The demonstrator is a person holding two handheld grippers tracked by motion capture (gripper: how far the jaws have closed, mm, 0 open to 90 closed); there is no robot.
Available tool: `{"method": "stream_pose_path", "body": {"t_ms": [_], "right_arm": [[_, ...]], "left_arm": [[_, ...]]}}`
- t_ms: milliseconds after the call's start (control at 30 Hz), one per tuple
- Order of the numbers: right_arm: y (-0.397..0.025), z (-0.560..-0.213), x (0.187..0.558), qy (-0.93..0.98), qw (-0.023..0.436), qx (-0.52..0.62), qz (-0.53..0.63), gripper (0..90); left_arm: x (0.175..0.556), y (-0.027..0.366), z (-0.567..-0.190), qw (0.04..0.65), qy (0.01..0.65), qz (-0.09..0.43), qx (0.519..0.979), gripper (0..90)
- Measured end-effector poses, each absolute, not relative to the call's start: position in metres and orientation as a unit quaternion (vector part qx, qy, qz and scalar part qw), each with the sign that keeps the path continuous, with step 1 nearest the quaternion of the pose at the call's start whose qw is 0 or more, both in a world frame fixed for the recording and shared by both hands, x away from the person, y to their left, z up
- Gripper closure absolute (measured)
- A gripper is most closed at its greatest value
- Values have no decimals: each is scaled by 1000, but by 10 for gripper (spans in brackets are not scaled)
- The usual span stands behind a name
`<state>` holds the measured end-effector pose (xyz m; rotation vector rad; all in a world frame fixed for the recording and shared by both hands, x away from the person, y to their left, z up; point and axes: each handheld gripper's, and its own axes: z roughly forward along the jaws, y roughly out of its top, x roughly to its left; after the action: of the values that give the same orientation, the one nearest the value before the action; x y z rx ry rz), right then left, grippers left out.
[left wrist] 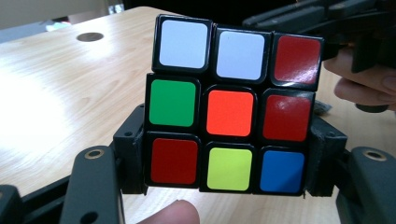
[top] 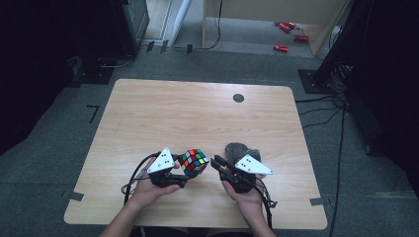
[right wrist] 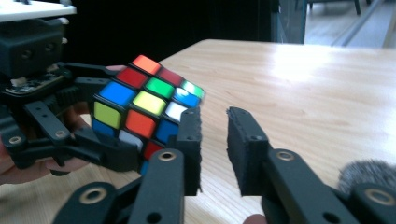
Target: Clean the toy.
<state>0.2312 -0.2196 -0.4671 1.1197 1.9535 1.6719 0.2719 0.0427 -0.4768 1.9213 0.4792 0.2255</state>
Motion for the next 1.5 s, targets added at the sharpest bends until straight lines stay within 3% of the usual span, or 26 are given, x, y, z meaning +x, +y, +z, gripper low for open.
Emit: {"method": "stream_pose_path", "body": {"t_ms": [133, 267, 533, 800, 933, 1100, 1500], "right_arm": [[-216, -466, 228, 689, 177, 384, 589, 794], [-217, -465, 227, 678, 195, 390, 592, 736], [-215, -466, 227, 680, 180, 382, 599, 834], [-216, -469, 230, 700, 145, 378, 588, 825], [-214, -468, 228, 699, 157, 370, 592, 795], [-219, -463, 226, 677, 185, 388, 597, 900], [-217, -468, 227, 679, 174, 391, 596, 900]], "left_arm": [[273, 43, -476, 545, 206, 90, 808, 343], [273, 46, -474, 553, 202, 80, 804, 343], [270, 40, -476, 534, 191, 89, 819, 343], [273, 43, -477, 542, 213, 85, 809, 343], [273, 46, -476, 541, 202, 88, 812, 343], [267, 37, -478, 537, 174, 82, 821, 343], [267, 34, -477, 538, 193, 90, 816, 343]]}}
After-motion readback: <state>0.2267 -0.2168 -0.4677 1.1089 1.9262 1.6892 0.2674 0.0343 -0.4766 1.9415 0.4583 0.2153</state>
